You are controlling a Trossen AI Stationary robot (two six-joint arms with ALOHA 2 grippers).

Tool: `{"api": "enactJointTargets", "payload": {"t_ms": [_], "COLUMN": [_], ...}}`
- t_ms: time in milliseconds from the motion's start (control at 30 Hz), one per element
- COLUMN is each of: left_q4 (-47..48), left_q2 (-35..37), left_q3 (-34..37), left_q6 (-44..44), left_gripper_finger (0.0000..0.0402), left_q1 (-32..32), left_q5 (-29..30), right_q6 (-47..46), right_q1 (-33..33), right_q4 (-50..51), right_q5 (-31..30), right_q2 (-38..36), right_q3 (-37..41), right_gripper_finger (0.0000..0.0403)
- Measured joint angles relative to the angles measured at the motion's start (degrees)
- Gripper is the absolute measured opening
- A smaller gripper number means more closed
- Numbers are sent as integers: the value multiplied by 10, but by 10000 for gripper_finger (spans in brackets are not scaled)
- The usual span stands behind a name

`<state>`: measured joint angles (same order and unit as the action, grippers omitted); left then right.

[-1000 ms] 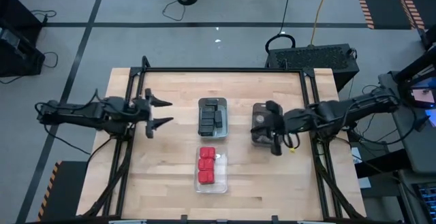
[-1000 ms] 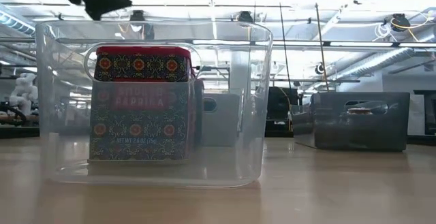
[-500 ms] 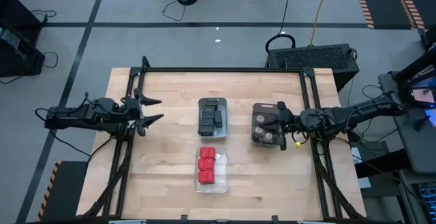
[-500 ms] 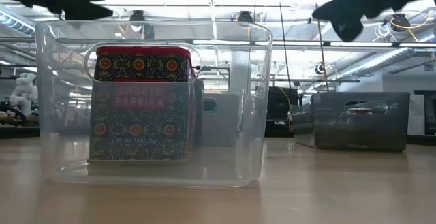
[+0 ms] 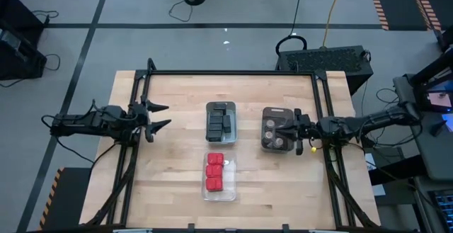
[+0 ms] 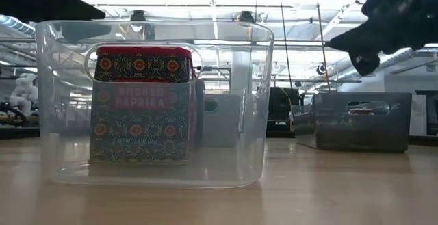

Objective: Sort spices by type
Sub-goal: Return to Home Position

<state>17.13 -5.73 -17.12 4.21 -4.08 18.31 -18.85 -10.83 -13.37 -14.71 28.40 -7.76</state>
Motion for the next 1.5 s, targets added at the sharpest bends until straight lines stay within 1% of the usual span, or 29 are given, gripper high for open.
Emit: {"api": "enactJointTargets", "payload": {"t_ms": [133, 267, 500, 600, 700, 833, 900, 1033, 1100, 1167, 1233, 1333, 1400, 1500], "left_q4": [0, 6, -20, -21, -34, -69, -101, -172, -197, -204, -208, -210, -206, -207], "left_q2": [1, 0, 0, 0, 0, 0, 0, 0, 0, -1, -7, -8, -10, -14], "left_q3": [0, 0, 29, 38, 50, 74, 89, 132, 155, 167, 167, 167, 167, 167], "left_q6": [0, 0, 1, 12, 15, 15, 16, 24, 31, 44, 48, 57, 59, 13], "left_gripper_finger": [281, 281, 281, 281, 281, 281, 281, 281, 281, 281, 281, 281, 281, 281], "left_q1": [0, 0, 0, 0, 0, 0, 0, 0, 0, 0, 1, 3, 4, 5], "left_q5": [0, 0, 0, 0, 0, 0, -1, -26, -29, -30, -31, -31, -19, -6], "right_q6": [10, 21, 20, 21, 8, -13, -7, 6, 6, 8, 22, 44, 51, 47], "right_q1": [0, 0, 0, 0, 0, 0, 0, 0, 0, 0, 0, 0, 0, 0], "right_q4": [5, 40, 80, 67, 37, 72, 73, 97, 100, 101, 102, 102, 103, 103], "right_q5": [0, -6, -5, -1, 0, 1, 1, 0, 1, 4, 15, 12, 12, 13], "right_q2": [-51, -98, -145, -155, -166, -174, -177, -176, -176, -176, -176, -176, -176, -175], "right_q3": [17, 20, 20, 32, 67, 70, 70, 69, 69, 69, 69, 69, 69, 69], "right_gripper_finger": [0, 0, 0, 0, 0, 0, 0, 0, 0, 0, 0, 0, 0, 0]}}
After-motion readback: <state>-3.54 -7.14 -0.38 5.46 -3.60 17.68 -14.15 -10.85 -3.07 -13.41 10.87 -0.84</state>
